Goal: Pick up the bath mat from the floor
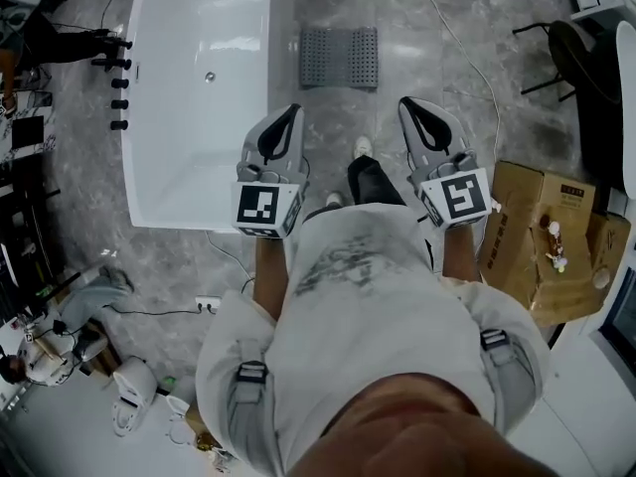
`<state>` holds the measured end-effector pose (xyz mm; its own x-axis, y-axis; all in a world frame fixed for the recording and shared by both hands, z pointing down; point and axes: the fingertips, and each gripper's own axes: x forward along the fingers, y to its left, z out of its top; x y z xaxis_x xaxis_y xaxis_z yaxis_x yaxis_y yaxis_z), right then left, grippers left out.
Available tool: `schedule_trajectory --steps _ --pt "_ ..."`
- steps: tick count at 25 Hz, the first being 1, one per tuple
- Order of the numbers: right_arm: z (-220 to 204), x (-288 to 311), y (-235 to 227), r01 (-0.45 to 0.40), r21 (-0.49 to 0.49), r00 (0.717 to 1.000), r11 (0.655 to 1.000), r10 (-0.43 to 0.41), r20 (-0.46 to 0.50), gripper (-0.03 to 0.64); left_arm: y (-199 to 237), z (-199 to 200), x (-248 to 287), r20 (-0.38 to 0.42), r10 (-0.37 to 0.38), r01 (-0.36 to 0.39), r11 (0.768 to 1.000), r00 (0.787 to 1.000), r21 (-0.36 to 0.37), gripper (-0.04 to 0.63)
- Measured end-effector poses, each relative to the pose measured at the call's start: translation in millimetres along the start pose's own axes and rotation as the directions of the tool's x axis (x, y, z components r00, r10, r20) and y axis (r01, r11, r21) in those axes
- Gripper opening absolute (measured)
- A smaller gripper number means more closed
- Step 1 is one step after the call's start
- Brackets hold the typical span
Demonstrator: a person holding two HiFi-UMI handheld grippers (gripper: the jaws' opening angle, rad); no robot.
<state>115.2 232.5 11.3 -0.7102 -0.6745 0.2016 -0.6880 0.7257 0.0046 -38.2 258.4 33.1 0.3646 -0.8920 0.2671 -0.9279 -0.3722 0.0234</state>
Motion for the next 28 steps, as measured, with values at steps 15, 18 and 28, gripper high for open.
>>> schedule_trajectory --steps 15,18,28 --pt "3 61 -102 -0.046 0.031 0.999 0.998 0.047 -0.014 0.002 21 23 102 -0.033 0.061 -0.062 0.998 0.998 -0.024 0.002" --pt "3 68 -109 -0.05 0.025 0.998 0.998 0.05 -0.024 0.002 24 25 114 -0.043 0.063 -0.063 0.998 0.997 -0.017 0.002" --pt "-18 114 -127 -0.001 0.03 0.996 1.0 0.004 -0.09 0.002 56 2 160 -0.099 0.015 -0.018 0.999 0.995 -0.03 0.002"
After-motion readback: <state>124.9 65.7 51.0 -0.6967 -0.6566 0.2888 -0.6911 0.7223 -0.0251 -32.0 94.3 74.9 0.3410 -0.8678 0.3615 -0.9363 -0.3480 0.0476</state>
